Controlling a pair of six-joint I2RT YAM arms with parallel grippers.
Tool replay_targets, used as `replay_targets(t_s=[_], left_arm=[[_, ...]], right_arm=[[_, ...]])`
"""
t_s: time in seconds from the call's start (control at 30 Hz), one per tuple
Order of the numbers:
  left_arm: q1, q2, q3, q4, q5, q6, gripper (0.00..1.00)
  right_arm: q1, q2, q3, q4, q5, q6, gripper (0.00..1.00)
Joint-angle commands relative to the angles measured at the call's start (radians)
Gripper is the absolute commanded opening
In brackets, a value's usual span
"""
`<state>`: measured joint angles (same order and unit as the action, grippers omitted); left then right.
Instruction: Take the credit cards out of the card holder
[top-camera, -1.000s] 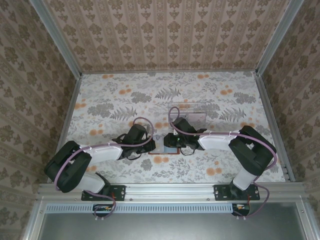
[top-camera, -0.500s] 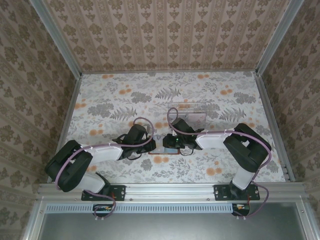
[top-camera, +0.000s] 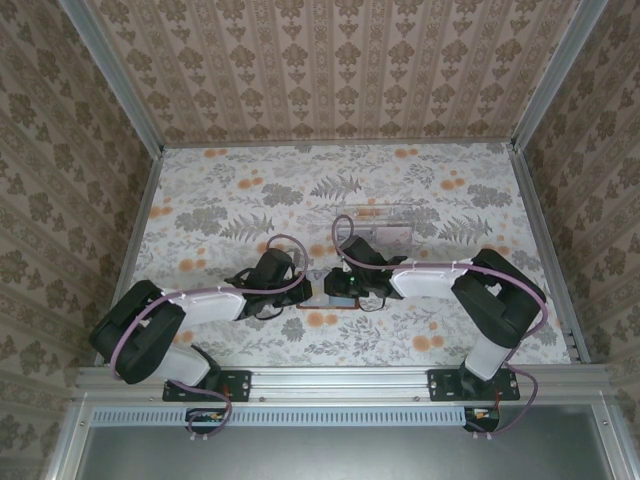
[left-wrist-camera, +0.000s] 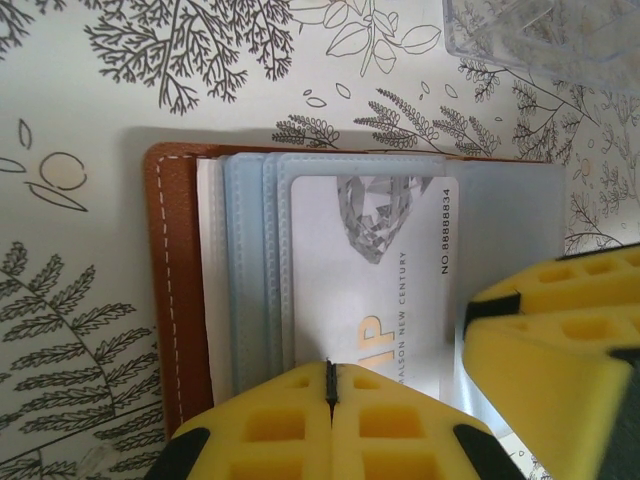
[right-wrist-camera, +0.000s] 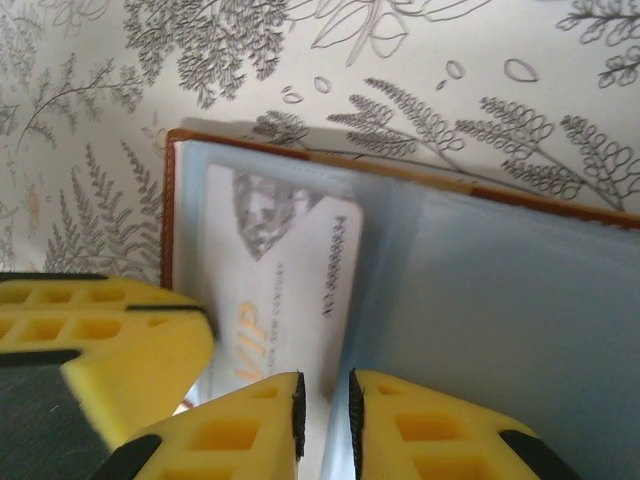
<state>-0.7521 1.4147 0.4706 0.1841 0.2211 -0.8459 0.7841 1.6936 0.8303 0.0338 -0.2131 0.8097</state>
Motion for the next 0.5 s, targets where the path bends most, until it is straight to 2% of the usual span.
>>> replay_targets(t_s=[0.0,0.47], left_arm=[[-0.009,0.02,-0.013,-0.015,0.003,-0.018,0.0],[-0.009,0.01,-0.009,-0.029,0.003,-0.013,0.0]], right_arm=[[0.016,-0.029,0.051,-0.068,0.025,-0.029,0.23],[0.009,0.036,0.053,-0.109,0.051,-0.014,0.23]])
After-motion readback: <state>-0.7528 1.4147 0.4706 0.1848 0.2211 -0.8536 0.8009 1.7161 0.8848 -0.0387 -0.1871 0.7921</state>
